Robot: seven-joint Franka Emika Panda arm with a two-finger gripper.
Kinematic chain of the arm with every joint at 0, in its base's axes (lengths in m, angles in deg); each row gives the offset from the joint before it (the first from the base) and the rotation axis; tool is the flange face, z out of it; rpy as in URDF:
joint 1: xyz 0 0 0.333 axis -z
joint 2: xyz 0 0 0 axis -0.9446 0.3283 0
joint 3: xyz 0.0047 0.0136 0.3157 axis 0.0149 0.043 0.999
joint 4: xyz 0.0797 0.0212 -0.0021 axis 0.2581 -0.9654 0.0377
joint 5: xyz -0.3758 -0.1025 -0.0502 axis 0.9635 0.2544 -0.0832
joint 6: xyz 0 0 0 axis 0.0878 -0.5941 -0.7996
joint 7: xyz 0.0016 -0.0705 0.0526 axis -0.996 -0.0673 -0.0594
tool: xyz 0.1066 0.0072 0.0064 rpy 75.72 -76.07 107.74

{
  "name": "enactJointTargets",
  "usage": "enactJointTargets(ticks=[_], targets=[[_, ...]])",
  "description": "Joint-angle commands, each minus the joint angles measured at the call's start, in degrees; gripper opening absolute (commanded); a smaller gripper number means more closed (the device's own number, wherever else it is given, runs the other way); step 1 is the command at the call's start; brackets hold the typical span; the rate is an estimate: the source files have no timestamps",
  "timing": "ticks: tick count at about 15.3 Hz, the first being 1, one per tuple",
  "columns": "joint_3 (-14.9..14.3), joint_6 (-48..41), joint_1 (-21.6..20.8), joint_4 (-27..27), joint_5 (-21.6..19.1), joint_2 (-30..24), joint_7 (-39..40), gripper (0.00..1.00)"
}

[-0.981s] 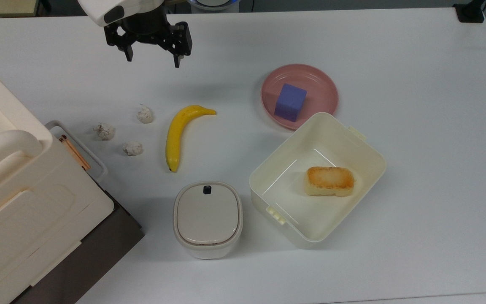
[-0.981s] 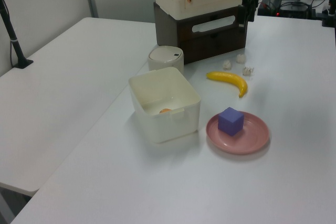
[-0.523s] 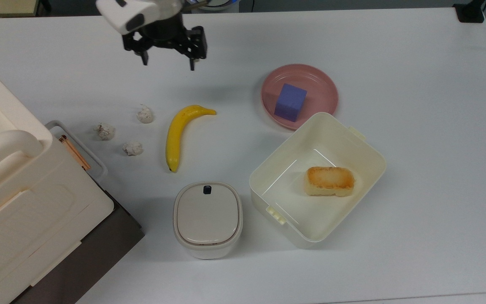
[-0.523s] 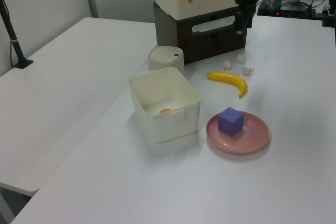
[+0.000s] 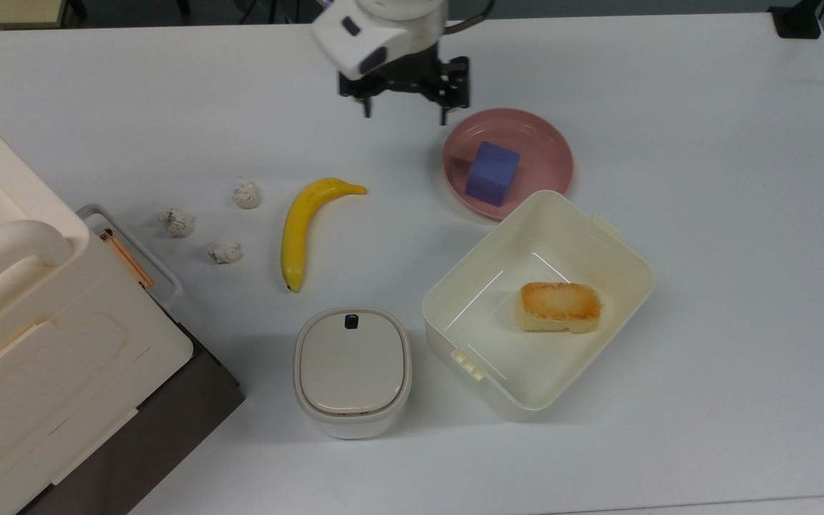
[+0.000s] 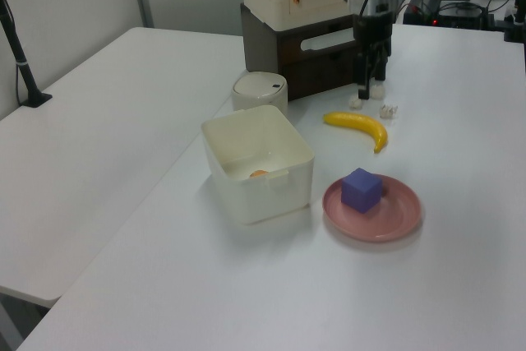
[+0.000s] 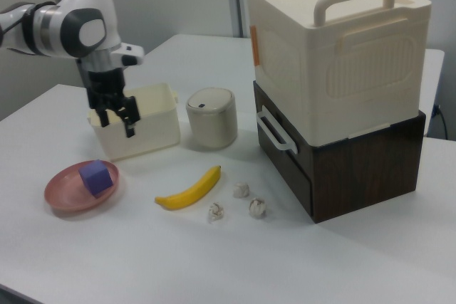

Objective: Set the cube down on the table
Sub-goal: 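Move the gripper over the purple cube on the pink plate and lower, then close the gripper on the purple cube and lift it off the plate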

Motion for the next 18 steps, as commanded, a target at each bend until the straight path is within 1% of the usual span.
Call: enactJointTargets(ticks=[1,4,6,7,10,12,14,15,16,17,18], targets=[[5.80,6.73,0.34,-6.26,-2.07,-1.42,-9.57,1.00],[10.11,17.53,0.34,-14.43,-1.98,-1.51,-15.20,1.00],[11.78,24.66,0.25,-18.66,-1.98,-1.24,-17.41,1.00],[12.22,26.78,0.17,-19.63,-1.98,-0.90,-18.20,1.00],[12.58,28.90,0.08,-19.82,-1.81,1.38,-20.31,1.00],[12.58,30.75,-0.01,-19.73,-0.67,3.67,-21.98,1.00],[12.58,31.37,-0.01,-19.55,2.05,5.34,-23.65,0.99],[12.58,31.46,-0.01,-19.47,3.28,5.70,-24.53,0.91],[12.58,31.63,-0.01,-19.38,4.08,5.79,-25.49,0.77],[12.58,32.16,-0.01,-19.12,4.26,5.79,-25.94,0.50],[12.58,32.42,-0.18,-18.33,4.26,5.70,-26.20,0.11]])
